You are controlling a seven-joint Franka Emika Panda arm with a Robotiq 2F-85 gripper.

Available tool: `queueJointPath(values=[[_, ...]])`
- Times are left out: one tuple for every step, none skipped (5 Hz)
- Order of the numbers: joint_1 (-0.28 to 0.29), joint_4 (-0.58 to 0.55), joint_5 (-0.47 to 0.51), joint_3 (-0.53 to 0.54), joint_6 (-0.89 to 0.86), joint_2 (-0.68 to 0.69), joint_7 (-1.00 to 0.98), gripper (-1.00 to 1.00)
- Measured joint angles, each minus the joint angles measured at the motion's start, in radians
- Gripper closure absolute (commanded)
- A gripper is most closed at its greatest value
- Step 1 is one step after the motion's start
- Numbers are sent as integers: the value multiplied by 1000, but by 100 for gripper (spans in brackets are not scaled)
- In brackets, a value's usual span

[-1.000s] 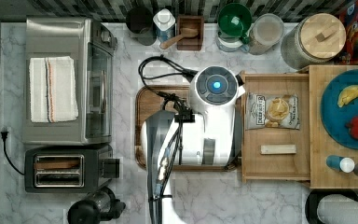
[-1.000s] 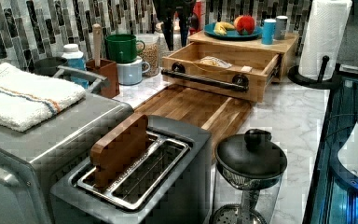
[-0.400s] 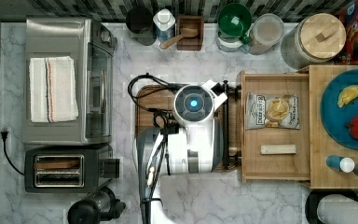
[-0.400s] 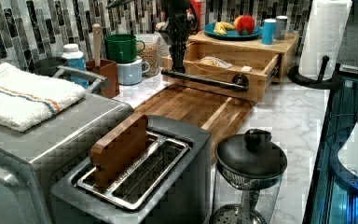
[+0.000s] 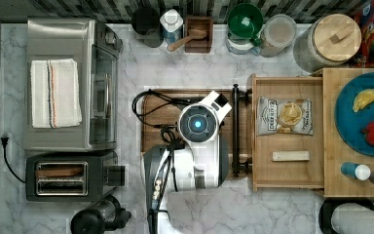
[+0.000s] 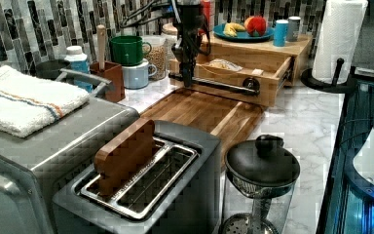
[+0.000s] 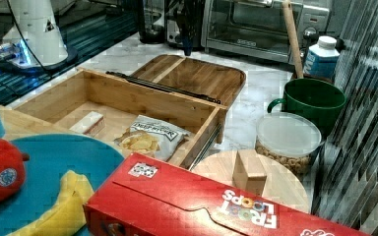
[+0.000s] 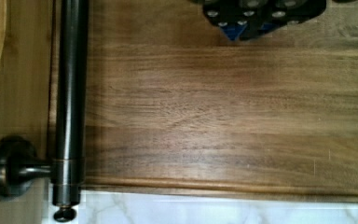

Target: Close the drawer.

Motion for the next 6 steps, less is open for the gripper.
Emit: queueJointPath(values=[[0,-25,-62,0,58,27,-9,100],[-7,-29,-64,-1,126,76,-66,100],[-31,-29,-62,-1,130,118,-152,100],[-64,-29,-42,-1,130,149,-168,100],[-83,-35,-17,-14,129,146,-181,100],[-113,-35,-29,-17,129,134,-219,100]])
